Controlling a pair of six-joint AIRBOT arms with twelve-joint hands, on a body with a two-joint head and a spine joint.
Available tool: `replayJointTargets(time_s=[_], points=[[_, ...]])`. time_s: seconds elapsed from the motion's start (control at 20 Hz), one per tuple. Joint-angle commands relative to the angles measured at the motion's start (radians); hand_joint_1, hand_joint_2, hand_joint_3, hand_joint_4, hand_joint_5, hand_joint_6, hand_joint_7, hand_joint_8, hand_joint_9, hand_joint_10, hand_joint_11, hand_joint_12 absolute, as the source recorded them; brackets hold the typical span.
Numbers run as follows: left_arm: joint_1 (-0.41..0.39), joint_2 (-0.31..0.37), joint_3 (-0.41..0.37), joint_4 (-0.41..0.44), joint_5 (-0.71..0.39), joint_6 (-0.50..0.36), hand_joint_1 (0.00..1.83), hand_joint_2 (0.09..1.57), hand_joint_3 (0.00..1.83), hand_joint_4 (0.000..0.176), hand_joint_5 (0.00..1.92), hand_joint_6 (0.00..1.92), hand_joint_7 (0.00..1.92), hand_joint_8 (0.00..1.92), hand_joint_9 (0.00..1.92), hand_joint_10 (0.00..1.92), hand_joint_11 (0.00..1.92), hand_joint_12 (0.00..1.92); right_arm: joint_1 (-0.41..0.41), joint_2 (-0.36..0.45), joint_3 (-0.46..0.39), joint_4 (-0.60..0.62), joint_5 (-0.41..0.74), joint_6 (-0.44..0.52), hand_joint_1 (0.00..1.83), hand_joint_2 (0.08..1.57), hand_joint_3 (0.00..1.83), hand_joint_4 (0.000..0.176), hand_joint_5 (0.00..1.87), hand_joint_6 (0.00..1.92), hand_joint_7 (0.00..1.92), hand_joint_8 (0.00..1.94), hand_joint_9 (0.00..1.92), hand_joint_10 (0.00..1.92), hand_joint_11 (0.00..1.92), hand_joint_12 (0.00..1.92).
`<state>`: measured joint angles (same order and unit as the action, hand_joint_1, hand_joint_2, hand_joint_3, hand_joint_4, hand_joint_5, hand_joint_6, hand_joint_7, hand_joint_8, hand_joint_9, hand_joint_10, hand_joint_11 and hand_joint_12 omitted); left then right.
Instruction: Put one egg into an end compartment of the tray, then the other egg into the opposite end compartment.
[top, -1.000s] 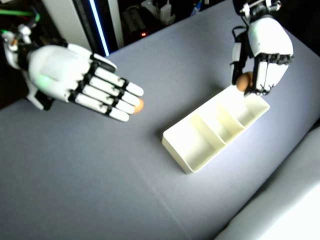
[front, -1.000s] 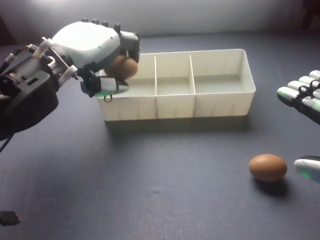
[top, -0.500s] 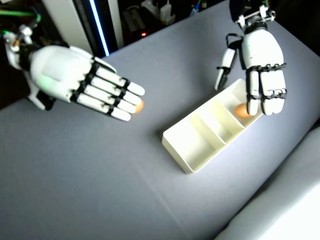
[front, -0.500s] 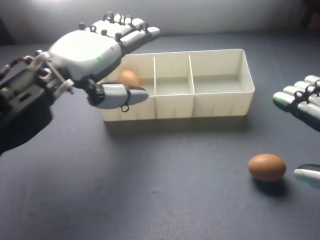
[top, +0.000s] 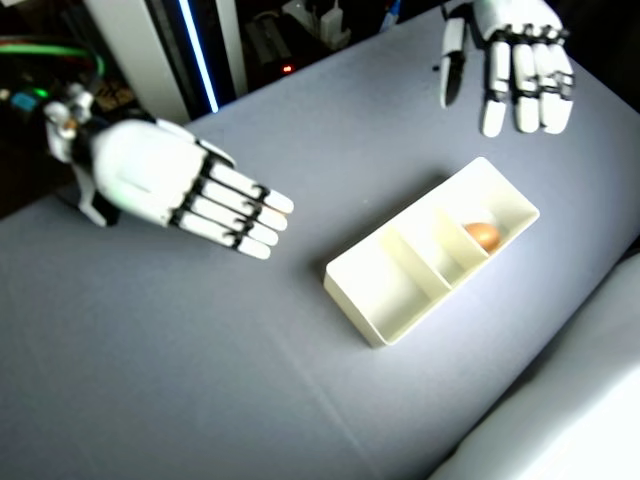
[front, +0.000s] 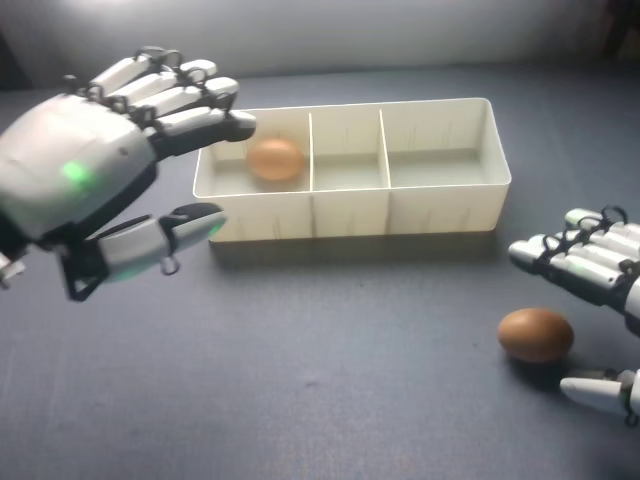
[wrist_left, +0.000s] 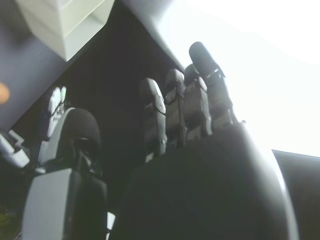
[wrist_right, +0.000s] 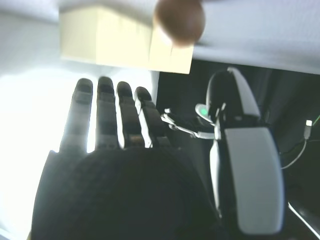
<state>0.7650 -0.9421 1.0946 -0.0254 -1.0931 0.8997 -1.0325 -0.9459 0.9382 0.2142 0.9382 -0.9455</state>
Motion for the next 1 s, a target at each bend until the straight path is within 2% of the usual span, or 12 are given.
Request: replayJointTargets(time_s=[0.0, 0.1, 0.25, 0.3, 0.35, 0.45, 0.5, 0.7, 0.75, 0.8, 0.85, 0.95], points=[[0.003, 0.015, -0.005, -0.022, -0.172, -0.002, 0.53, 1.34, 0.00, 0.011, 0.45, 0.11, 0.31, 0.00, 0.19, 0.04, 0.00, 0.83, 0.015, -0.009, 0.012, -0.004, 0.075, 0.004, 0.63, 1.20, 0.00, 0.000, 0.07, 0.01, 0.12, 0.01, 0.00, 0.38, 0.00, 0.72], [0.037, 0.028, -0.020, -0.034, -0.208, -0.002, 0.49, 1.35, 0.00, 0.000, 0.45, 0.06, 0.31, 0.00, 0.21, 0.03, 0.00, 0.87, 0.028, -0.031, 0.031, -0.004, 0.040, 0.005, 0.65, 1.20, 0.00, 0.000, 0.11, 0.02, 0.16, 0.01, 0.00, 0.47, 0.00, 1.02], [0.070, 0.039, -0.035, -0.045, -0.243, -0.003, 0.45, 1.36, 0.00, 0.000, 0.44, 0.04, 0.26, 0.00, 0.19, 0.01, 0.00, 0.88, 0.052, -0.065, 0.065, -0.003, -0.012, 0.007, 0.69, 1.27, 0.01, 0.000, 0.35, 0.07, 0.47, 0.07, 0.06, 0.85, 0.00, 1.34], [0.075, 0.041, -0.037, -0.045, -0.248, -0.005, 0.44, 1.37, 0.00, 0.001, 0.43, 0.02, 0.23, 0.00, 0.17, 0.00, 0.00, 0.85, 0.060, -0.072, 0.074, -0.003, -0.024, 0.009, 0.99, 1.29, 0.00, 0.000, 0.61, 1.16, 0.79, 0.23, 0.33, 0.99, 0.00, 1.64], [0.081, 0.042, -0.039, -0.045, -0.254, -0.008, 0.44, 1.37, 0.00, 0.000, 0.41, 0.01, 0.21, 0.00, 0.16, 0.00, 0.00, 0.84, 0.066, -0.078, 0.082, -0.003, -0.031, 0.015, 1.19, 1.28, 0.00, 0.000, 0.65, 1.24, 0.77, 1.58, 0.81, 1.68, 0.76, 1.91], [0.090, 0.046, -0.042, -0.047, -0.266, -0.010, 0.46, 1.36, 0.00, 0.000, 0.44, 0.02, 0.26, 0.01, 0.19, 0.01, 0.00, 0.89, 0.080, -0.079, 0.089, -0.004, -0.029, 0.023, 1.18, 1.30, 0.00, 0.000, 0.60, 1.27, 0.73, 1.70, 0.92, 1.83, 0.90, 1.92], [0.098, 0.049, -0.044, -0.052, -0.273, -0.010, 0.44, 1.37, 0.00, 0.000, 0.45, 0.01, 0.27, 0.01, 0.20, 0.01, 0.00, 0.91, 0.087, -0.078, 0.089, -0.015, -0.015, 0.028, 1.10, 1.28, 0.00, 0.000, 0.67, 1.39, 0.90, 1.76, 1.09, 1.90, 1.15, 1.92], [0.130, 0.061, -0.051, -0.077, -0.284, -0.010, 0.46, 1.38, 0.00, 0.000, 0.47, 0.01, 0.31, 0.01, 0.26, 0.02, 0.00, 1.09, 0.142, -0.023, 0.056, -0.078, 0.073, 0.046, 1.06, 1.30, 0.01, 0.000, 0.65, 1.49, 1.26, 1.94, 1.45, 1.92, 1.53, 1.92], [0.138, 0.061, -0.051, -0.083, -0.279, -0.010, 0.47, 1.38, 0.00, 0.000, 0.48, 0.01, 0.32, 0.01, 0.27, 0.02, 0.00, 1.09, 0.161, -0.006, 0.048, -0.092, 0.096, 0.046, 1.05, 1.32, 0.01, 0.000, 0.62, 1.53, 1.09, 1.94, 1.34, 1.92, 1.45, 1.92], [0.145, 0.061, -0.051, -0.085, -0.274, -0.010, 0.48, 1.38, 0.00, 0.000, 0.48, 0.01, 0.32, 0.01, 0.27, 0.02, 0.00, 1.09, 0.179, 0.003, 0.047, -0.101, 0.106, 0.048, 1.12, 1.33, 0.03, 0.000, 0.56, 1.59, 0.70, 1.74, 1.16, 1.92, 1.26, 1.92], [0.154, 0.061, -0.052, -0.089, -0.272, -0.010, 0.47, 1.39, 0.00, 0.000, 0.48, 0.01, 0.31, 0.00, 0.28, 0.02, 0.00, 1.10, 0.200, 0.013, 0.048, -0.109, 0.112, 0.048, 1.14, 1.33, 0.02, 0.000, 0.56, 1.58, 0.64, 1.67, 1.15, 1.92, 1.25, 1.92], [0.175, 0.061, -0.057, -0.101, -0.274, -0.011, 0.38, 1.40, 0.00, 0.000, 0.45, 0.00, 0.26, 0.00, 0.23, 0.01, 0.00, 1.04, 0.252, 0.020, 0.066, -0.112, 0.113, 0.048, 1.15, 1.32, 0.00, 0.000, 0.53, 1.48, 0.73, 1.64, 0.78, 1.69, 0.81, 1.92]])
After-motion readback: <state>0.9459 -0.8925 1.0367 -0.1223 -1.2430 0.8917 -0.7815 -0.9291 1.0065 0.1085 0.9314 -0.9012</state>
